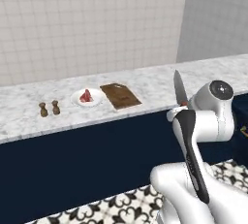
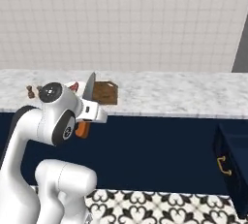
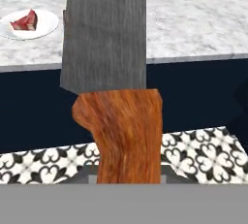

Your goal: Pick up the knife from the drawer and place it on the cutting board. Then place the meat from the plate to the cutting board.

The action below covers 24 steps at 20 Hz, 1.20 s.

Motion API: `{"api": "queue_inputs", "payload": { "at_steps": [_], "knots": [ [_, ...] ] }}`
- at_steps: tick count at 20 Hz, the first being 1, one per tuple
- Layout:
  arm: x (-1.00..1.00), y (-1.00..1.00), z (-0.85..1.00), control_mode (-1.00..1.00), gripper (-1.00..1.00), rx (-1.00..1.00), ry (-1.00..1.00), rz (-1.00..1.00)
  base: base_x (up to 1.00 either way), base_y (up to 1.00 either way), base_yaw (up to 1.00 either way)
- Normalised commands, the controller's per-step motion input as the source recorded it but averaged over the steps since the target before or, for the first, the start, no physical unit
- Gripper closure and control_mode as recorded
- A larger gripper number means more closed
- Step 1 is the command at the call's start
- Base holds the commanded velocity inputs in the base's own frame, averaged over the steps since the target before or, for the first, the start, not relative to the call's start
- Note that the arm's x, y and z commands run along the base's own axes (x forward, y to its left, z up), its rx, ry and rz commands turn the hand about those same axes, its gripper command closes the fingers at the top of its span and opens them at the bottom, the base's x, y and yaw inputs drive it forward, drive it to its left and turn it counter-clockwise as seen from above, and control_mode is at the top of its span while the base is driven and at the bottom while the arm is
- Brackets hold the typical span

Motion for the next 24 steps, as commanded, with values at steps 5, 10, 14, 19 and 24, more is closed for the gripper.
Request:
{"api": "queue_inputs", "payload": {
  "at_steps": [5, 10, 14, 19, 24],
  "knots": [
    [0.00, 0.00, 0.00, 1.00, 1.00, 0.00, 0.00, 0.00, 0.71, 0.65, 0.33],
    [0.00, 0.00, 0.00, 1.00, 1.00, 0.00, 0.00, 0.00, 0.54, 0.00, 0.30],
    [0.00, 0.00, 0.00, 1.00, 1.00, 0.00, 0.00, 0.00, 0.42, -0.05, 0.13],
    [0.00, 0.00, 0.00, 1.00, 1.00, 0.00, 0.00, 0.00, 0.56, 0.04, -0.05],
    [0.00, 0.00, 0.00, 1.00, 1.00, 0.00, 0.00, 0.00, 0.26, 0.00, -0.01]
  ]
}}
